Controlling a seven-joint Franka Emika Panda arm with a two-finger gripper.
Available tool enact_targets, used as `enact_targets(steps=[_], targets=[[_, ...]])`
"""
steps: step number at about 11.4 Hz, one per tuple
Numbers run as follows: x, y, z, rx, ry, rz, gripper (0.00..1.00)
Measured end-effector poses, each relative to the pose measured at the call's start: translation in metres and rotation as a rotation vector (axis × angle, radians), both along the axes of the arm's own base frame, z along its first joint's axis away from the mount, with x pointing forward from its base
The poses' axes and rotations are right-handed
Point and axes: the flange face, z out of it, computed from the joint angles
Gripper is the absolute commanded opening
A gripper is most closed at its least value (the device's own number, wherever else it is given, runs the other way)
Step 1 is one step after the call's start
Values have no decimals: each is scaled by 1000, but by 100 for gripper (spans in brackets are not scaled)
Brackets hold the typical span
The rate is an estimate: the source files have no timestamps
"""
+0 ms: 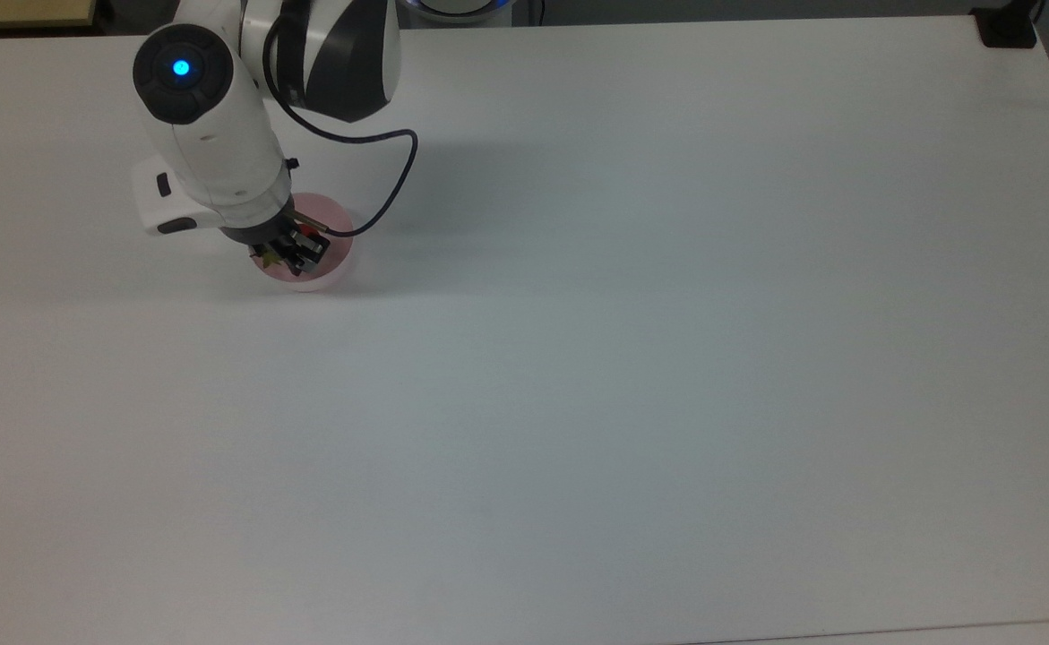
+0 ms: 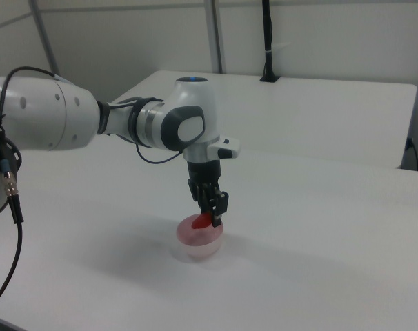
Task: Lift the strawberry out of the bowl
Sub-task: 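Lift the strawberry out of the bowl and move it beside the bowl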
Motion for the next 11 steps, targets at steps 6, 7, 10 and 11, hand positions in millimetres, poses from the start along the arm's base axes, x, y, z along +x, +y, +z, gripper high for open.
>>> enact_targets(steps=[6, 7, 10, 11], targets=[[-10, -87, 52, 11, -26, 192, 46], [-7, -105, 46, -8, -73, 195, 47], [0, -124, 3, -18, -94, 197, 47], [2, -124, -8, -22, -90, 204, 52]])
